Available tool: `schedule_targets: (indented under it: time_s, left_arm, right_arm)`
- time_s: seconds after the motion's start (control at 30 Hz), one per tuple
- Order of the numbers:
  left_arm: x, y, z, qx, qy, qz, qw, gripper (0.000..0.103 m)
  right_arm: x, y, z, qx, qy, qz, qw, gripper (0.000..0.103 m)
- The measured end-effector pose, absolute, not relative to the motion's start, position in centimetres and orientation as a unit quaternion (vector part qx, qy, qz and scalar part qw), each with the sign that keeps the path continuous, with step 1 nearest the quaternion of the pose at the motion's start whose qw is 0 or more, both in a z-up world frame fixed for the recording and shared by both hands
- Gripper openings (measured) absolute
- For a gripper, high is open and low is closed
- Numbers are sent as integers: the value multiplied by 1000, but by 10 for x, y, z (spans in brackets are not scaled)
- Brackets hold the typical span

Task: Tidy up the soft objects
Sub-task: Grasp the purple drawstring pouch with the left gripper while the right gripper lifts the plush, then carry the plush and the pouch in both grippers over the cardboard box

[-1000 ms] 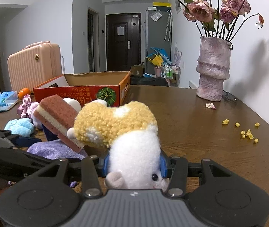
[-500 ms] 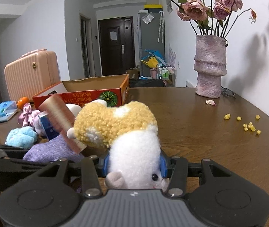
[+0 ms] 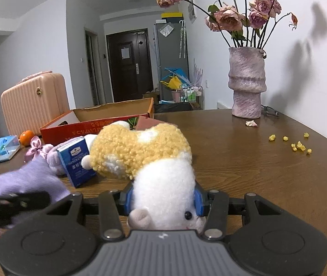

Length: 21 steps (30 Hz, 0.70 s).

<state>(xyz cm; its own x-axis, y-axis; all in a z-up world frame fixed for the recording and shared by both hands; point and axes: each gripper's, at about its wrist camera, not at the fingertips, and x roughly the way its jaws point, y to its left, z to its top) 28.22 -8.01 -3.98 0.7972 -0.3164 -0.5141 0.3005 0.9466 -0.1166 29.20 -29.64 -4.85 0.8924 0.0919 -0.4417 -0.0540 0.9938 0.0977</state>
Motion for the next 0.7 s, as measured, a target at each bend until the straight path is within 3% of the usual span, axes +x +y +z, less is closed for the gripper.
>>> schedule_targets:
  time_s: [0.7]
  left_arm:
    - [285, -31, 9, -19, 203, -142, 968, 38]
  right_arm:
    - [312, -245, -21, -9, 213, 47, 976, 47]
